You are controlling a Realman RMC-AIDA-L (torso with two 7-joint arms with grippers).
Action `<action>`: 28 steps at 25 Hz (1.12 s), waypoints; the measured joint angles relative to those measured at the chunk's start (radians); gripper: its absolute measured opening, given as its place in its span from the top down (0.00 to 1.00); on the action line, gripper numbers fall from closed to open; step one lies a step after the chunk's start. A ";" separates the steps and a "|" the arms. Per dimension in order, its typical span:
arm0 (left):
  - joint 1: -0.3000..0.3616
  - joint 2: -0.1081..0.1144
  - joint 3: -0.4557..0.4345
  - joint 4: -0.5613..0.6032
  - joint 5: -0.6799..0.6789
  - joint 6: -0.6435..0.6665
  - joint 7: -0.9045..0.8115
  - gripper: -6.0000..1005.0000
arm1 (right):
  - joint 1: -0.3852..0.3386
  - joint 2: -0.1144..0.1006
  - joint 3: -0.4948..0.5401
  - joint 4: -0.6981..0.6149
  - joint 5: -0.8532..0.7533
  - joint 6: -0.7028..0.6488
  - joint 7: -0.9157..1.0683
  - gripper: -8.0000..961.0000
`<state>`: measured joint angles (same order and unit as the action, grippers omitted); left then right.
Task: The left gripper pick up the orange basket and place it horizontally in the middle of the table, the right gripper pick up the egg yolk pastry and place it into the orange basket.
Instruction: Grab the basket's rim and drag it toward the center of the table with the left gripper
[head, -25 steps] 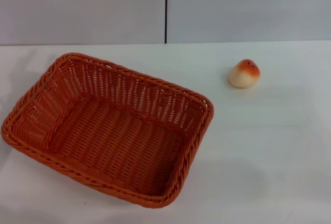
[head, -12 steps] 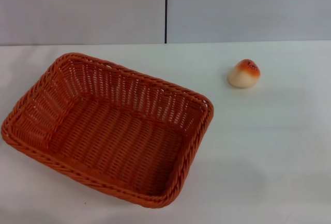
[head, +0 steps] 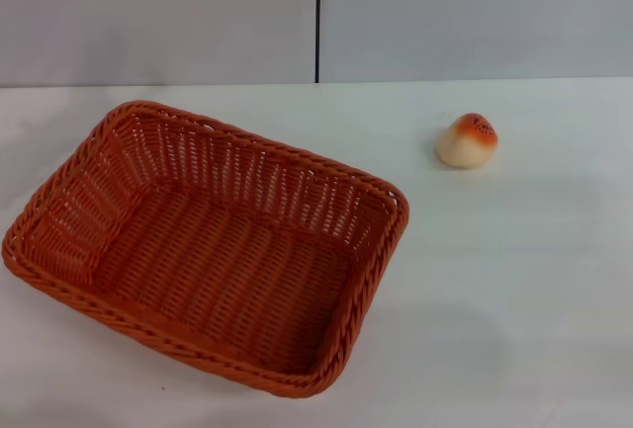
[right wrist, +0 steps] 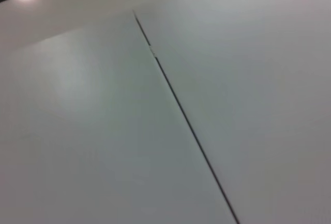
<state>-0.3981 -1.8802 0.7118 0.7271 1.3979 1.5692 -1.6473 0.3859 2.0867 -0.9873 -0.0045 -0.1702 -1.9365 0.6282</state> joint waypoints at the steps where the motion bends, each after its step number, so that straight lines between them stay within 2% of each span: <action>1: -0.008 0.019 0.000 0.044 0.067 0.020 -0.074 0.44 | 0.000 0.000 0.006 0.004 0.000 0.001 0.000 0.39; 3: -0.011 0.030 0.000 0.106 0.128 0.029 -0.143 0.44 | -0.002 -0.001 0.018 0.012 0.000 0.002 0.000 0.39; 5: -0.012 0.035 -0.003 0.230 0.247 0.031 -0.267 0.44 | -0.003 -0.003 0.031 0.019 0.000 0.004 0.000 0.39; 8: -0.013 0.030 -0.005 0.345 0.346 0.033 -0.377 0.44 | -0.007 -0.003 0.061 0.023 0.000 0.010 0.001 0.39; 9: -0.013 0.030 -0.005 0.345 0.346 0.033 -0.377 0.44 | -0.009 -0.003 0.074 0.023 0.000 0.013 0.001 0.39; 11: -0.024 0.026 0.003 0.452 0.462 0.057 -0.487 0.44 | -0.013 -0.001 0.101 0.024 0.000 0.016 0.001 0.39; 14: -0.050 0.013 0.004 0.533 0.610 0.107 -0.573 0.44 | -0.017 -0.001 0.125 0.029 0.000 0.017 0.001 0.39; 16: -0.067 0.003 0.004 0.559 0.678 0.135 -0.601 0.44 | -0.020 -0.002 0.130 0.032 0.000 0.017 0.001 0.39; 17: -0.092 -0.008 0.004 0.580 0.767 0.172 -0.634 0.44 | -0.022 -0.003 0.132 0.032 0.000 0.017 0.001 0.39; 18: -0.092 -0.008 0.004 0.580 0.767 0.172 -0.634 0.44 | -0.022 -0.003 0.132 0.032 0.000 0.017 0.001 0.39; 21: -0.123 -0.022 0.002 0.594 0.881 0.201 -0.666 0.44 | -0.023 -0.003 0.139 0.032 0.000 0.017 0.001 0.39; 28: -0.144 -0.037 -0.004 0.592 0.975 0.198 -0.685 0.44 | -0.022 -0.005 0.145 0.026 0.000 0.030 0.001 0.39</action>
<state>-0.5416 -1.9175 0.7075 1.3188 2.3731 1.7676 -2.3322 0.3635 2.0820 -0.8427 0.0210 -0.1702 -1.9066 0.6290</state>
